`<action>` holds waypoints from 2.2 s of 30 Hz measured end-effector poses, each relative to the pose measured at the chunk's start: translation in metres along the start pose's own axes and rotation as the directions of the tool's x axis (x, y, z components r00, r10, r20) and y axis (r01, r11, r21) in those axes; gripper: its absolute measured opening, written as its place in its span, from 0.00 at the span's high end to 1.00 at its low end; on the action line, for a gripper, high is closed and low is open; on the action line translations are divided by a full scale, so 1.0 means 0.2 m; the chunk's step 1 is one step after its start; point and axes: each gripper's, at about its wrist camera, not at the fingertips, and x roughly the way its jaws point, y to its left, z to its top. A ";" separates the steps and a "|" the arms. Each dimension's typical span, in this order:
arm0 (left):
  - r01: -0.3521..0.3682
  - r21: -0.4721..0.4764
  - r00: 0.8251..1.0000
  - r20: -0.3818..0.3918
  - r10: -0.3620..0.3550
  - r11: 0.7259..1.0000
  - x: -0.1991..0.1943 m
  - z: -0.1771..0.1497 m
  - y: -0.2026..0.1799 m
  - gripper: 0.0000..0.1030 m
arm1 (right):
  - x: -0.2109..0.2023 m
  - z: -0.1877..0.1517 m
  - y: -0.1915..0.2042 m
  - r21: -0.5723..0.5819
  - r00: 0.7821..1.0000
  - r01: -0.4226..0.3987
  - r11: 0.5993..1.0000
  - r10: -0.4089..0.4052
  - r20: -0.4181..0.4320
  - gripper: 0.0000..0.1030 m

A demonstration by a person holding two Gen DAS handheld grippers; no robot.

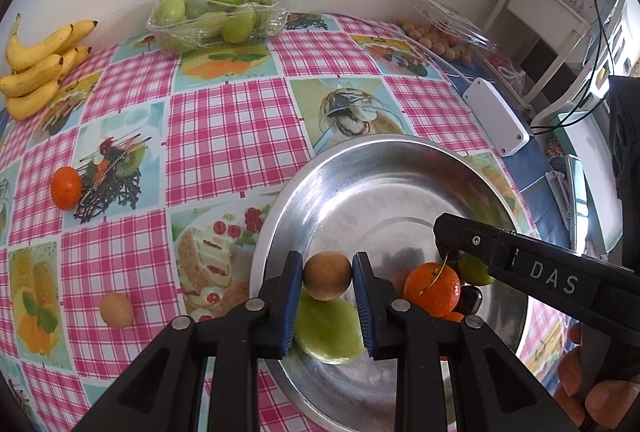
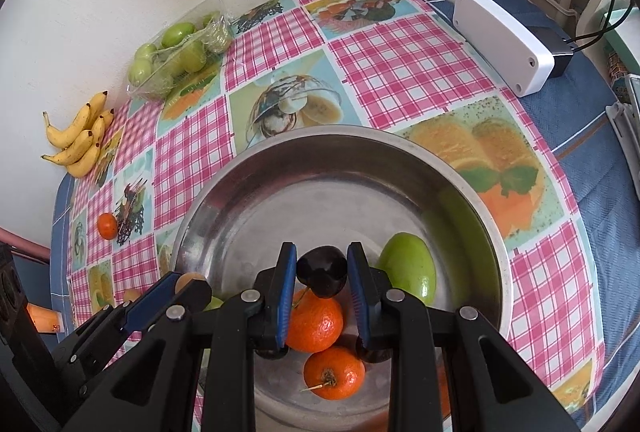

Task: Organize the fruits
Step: 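Open the right tool to drop the plum in the bowl while the left tool drops a brown fruit, then move both open tools back toward the brown fruit and tangerine on the table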

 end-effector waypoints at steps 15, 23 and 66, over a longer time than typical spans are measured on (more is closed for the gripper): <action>0.010 0.007 1.000 -0.016 -0.010 1.000 0.01 0.00 -0.02 0.72 | 0.02 0.00 0.02 -0.019 1.000 0.005 1.000 -0.005 -0.008 0.69; 0.019 -0.004 1.000 -0.012 -0.019 1.000 -0.06 0.02 -0.02 0.71 | -0.02 0.01 0.04 -0.035 1.000 0.009 0.999 -0.008 0.004 0.65; -0.228 -0.328 0.973 -0.107 0.204 0.917 -0.21 -0.08 0.48 0.00 | -0.07 -0.08 0.21 -0.178 0.994 0.105 0.978 -0.111 -0.024 0.16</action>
